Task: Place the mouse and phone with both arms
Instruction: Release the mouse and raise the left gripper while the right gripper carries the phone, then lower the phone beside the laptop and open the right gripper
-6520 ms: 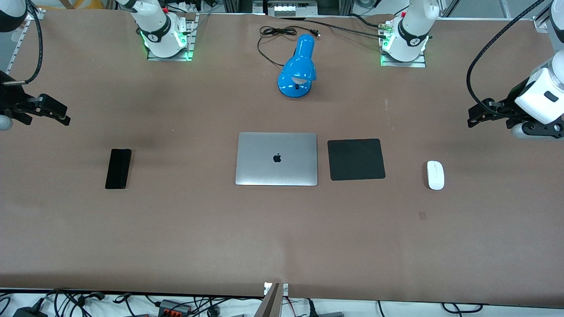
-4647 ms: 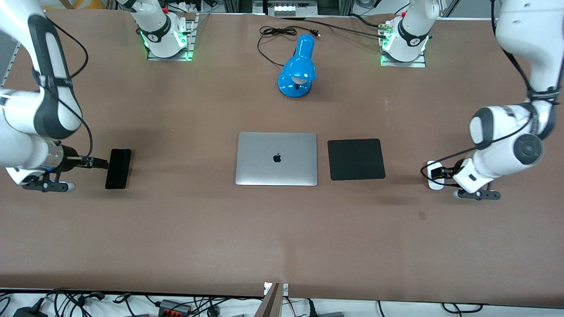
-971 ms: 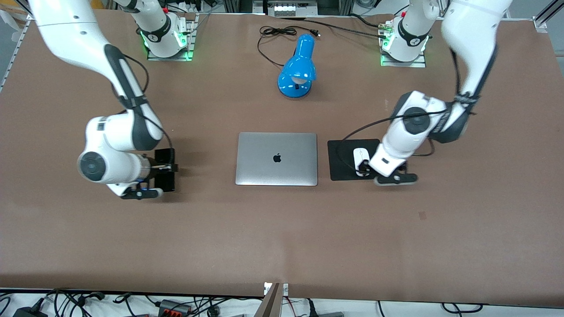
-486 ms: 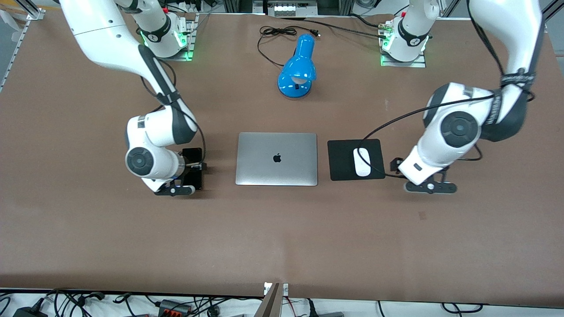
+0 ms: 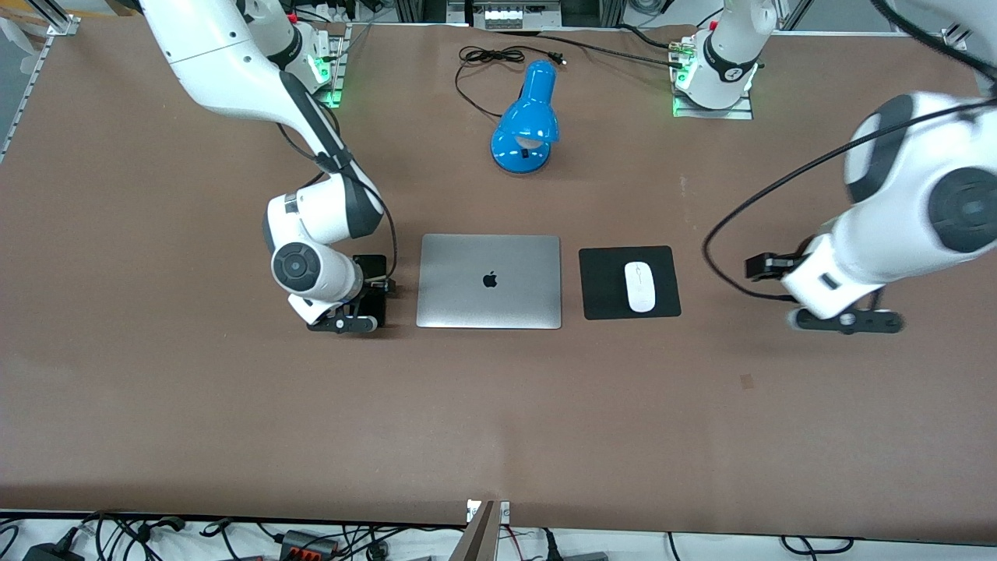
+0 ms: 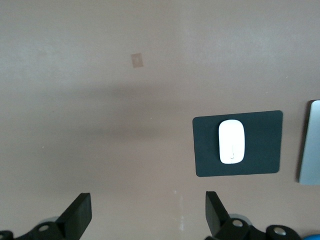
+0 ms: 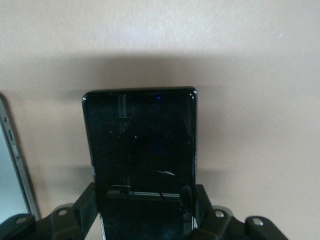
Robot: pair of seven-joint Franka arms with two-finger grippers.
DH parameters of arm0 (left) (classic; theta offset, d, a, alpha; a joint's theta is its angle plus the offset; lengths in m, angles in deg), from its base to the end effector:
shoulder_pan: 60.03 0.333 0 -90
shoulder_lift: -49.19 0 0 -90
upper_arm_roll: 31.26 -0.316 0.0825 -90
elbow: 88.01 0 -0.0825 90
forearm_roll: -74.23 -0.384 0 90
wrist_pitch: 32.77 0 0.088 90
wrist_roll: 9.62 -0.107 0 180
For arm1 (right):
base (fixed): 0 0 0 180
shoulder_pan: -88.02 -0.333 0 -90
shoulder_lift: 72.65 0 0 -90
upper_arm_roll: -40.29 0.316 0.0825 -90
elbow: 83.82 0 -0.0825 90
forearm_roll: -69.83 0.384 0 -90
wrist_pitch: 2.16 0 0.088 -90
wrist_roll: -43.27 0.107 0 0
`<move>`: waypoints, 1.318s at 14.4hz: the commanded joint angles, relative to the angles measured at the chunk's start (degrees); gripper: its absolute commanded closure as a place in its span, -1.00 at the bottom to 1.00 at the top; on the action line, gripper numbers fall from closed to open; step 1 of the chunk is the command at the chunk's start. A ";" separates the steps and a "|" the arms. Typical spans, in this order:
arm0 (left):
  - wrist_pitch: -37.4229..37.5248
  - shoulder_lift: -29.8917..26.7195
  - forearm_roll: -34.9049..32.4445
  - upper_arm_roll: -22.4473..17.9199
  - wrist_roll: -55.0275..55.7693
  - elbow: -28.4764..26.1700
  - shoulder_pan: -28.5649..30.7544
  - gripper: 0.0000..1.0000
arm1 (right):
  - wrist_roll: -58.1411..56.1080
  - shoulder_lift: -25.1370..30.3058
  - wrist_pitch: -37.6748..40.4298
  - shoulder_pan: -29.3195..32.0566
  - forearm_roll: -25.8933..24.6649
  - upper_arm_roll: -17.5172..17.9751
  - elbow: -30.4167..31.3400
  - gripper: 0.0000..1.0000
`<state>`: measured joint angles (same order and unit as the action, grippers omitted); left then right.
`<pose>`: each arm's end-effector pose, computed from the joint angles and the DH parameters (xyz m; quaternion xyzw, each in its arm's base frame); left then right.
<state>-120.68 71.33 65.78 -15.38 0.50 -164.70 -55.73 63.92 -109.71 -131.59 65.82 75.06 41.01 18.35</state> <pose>0.6470 -0.0850 0.5028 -0.9958 0.0114 0.0825 0.0375 0.5870 0.2503 0.1782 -0.9956 0.0131 0.0928 0.0022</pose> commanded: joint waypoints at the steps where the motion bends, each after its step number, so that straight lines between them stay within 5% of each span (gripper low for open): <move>1: 2.75 -0.34 0.98 0.47 -1.59 2.77 0.45 -1.00 | 4.29 1.21 -1.35 -2.39 0.74 -0.46 1.72 0.45; 3: 2.67 -1.56 2.64 -0.75 -6.74 3.04 0.28 -1.00 | 5.80 1.56 -1.44 -3.19 0.74 -0.46 1.72 0.45; 7: 1.70 -10.60 12.30 -12.24 -9.85 -4.59 -4.01 -1.00 | 5.80 1.73 -3.19 -3.89 0.74 -0.46 2.85 0.45; 9: -0.13 -13.94 11.97 -18.23 -10.20 -7.32 -6.93 -1.00 | 5.80 2.26 -4.95 -4.16 0.74 -0.46 4.35 0.38; 11: -6.71 -19.29 11.70 -18.69 -9.94 -15.02 -6.93 -1.00 | 5.98 2.44 -4.52 -3.99 0.74 -0.46 4.18 -0.99; 15: -5.34 -20.82 10.74 -18.52 -11.77 -17.71 -6.58 -1.00 | 5.28 6.47 -3.38 -3.55 0.74 -1.07 2.95 -1.00; 19: -4.29 -19.77 9.68 -17.73 -12.23 -14.99 -7.37 -1.00 | 4.49 9.12 10.38 -0.22 0.31 -1.16 -7.12 -1.00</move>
<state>-125.90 51.76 76.44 -33.15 -10.57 -180.91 -62.38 69.23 -101.89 -128.48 63.22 75.07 39.61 16.64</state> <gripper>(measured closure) 0.000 0.000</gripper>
